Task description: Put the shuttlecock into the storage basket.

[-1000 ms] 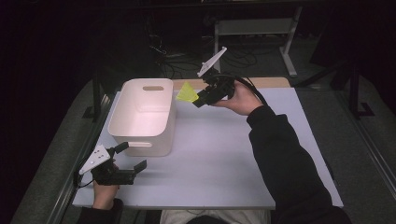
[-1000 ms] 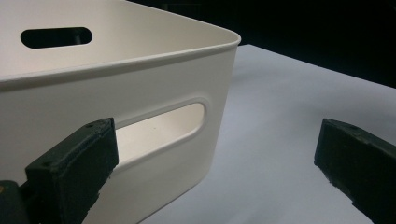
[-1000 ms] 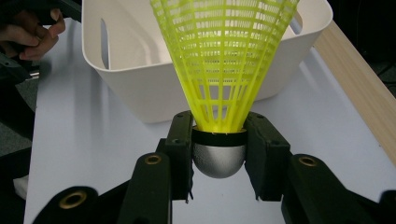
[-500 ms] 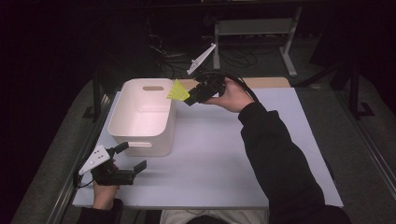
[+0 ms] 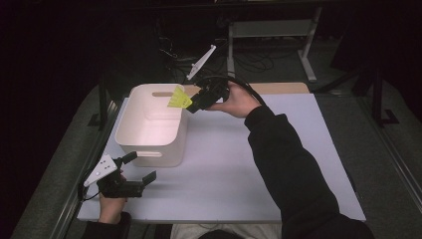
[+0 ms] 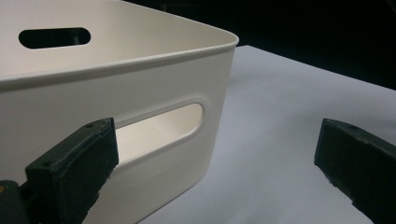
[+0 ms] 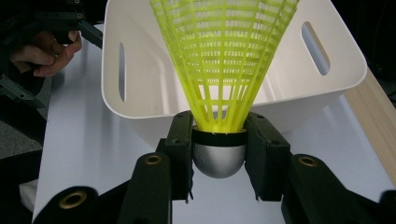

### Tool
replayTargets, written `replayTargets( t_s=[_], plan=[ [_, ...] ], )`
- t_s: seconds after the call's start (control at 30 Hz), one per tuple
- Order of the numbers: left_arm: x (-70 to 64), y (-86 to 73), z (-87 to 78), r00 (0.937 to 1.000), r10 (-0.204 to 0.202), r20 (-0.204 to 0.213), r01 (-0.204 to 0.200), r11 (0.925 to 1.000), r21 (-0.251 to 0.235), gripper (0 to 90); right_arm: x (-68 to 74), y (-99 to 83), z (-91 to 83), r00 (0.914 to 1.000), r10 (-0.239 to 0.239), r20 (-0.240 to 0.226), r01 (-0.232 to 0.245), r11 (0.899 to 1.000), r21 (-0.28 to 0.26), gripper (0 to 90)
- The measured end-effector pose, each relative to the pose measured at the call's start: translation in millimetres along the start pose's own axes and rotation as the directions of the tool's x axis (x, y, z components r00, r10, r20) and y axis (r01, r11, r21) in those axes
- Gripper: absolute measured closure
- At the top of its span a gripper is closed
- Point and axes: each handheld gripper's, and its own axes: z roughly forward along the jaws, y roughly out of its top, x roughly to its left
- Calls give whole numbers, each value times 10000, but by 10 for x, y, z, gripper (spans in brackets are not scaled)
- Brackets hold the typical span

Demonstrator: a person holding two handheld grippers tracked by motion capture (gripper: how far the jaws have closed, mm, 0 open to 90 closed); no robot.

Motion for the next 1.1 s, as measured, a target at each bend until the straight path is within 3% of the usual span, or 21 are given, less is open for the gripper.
replayTargets(
  t_s=[1.1],
  plan=[
    [-2, 0, -3, 10000, 2, 60, -2, 10000, -1, 0, 183, 321, 348, 9956, -733, -578, 747, 9970, 208, 629]
  ],
)
